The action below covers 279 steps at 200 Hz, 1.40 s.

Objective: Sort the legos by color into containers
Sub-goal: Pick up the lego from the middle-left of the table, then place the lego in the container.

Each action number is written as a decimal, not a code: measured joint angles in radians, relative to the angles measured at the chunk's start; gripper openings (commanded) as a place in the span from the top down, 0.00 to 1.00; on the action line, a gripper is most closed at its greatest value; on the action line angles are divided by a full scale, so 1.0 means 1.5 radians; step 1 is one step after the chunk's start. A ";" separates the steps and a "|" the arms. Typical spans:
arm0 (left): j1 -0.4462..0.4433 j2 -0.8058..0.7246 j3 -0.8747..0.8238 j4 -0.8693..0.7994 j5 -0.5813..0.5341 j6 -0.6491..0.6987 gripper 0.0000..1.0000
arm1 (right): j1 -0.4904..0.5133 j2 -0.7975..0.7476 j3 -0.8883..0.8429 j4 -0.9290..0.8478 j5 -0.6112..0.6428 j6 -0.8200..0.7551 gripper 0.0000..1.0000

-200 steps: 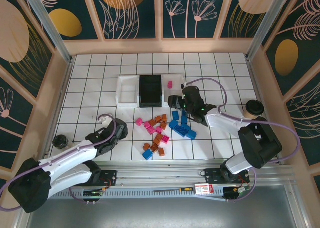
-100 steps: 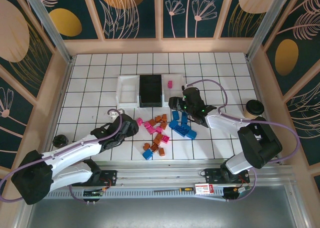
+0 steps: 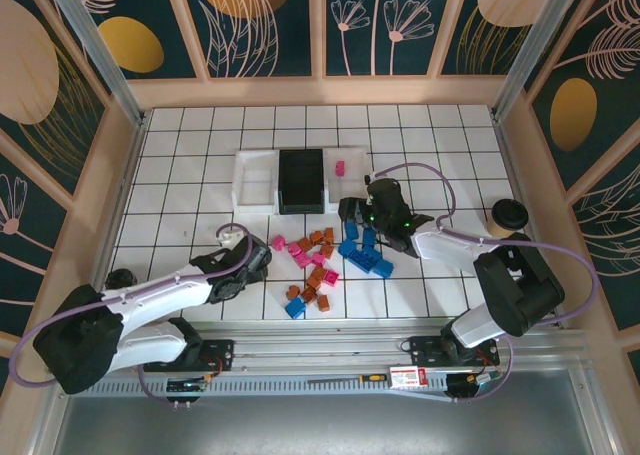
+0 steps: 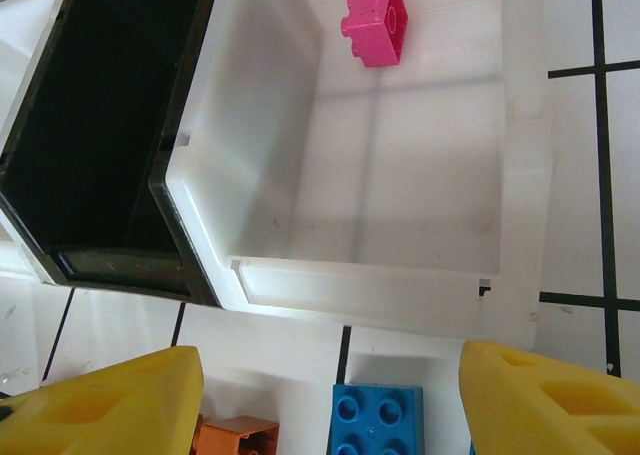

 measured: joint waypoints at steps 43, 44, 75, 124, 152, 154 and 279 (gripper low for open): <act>0.000 0.038 0.000 0.048 -0.023 0.026 0.52 | -0.001 -0.009 -0.003 0.000 0.000 0.000 0.31; 0.000 0.039 0.000 0.049 -0.023 0.025 0.53 | -0.001 -0.009 -0.003 0.000 0.000 0.000 0.31; 0.000 0.065 0.000 0.072 -0.025 0.039 0.70 | -0.004 -0.022 -0.009 0.000 0.000 0.000 0.31; -0.002 0.007 0.020 0.074 0.029 0.042 0.79 | -0.016 -0.054 -0.033 0.000 0.001 0.001 0.31; -0.009 0.026 0.123 0.077 0.063 0.061 0.80 | -0.025 -0.102 -0.073 -0.002 0.006 0.008 0.31; -0.009 0.033 0.135 0.078 0.067 0.063 0.79 | -0.026 -0.105 -0.076 -0.002 0.007 0.008 0.31; -0.003 0.600 0.823 0.098 0.150 0.183 0.76 | -0.033 -0.285 -0.203 -0.074 0.036 0.054 0.31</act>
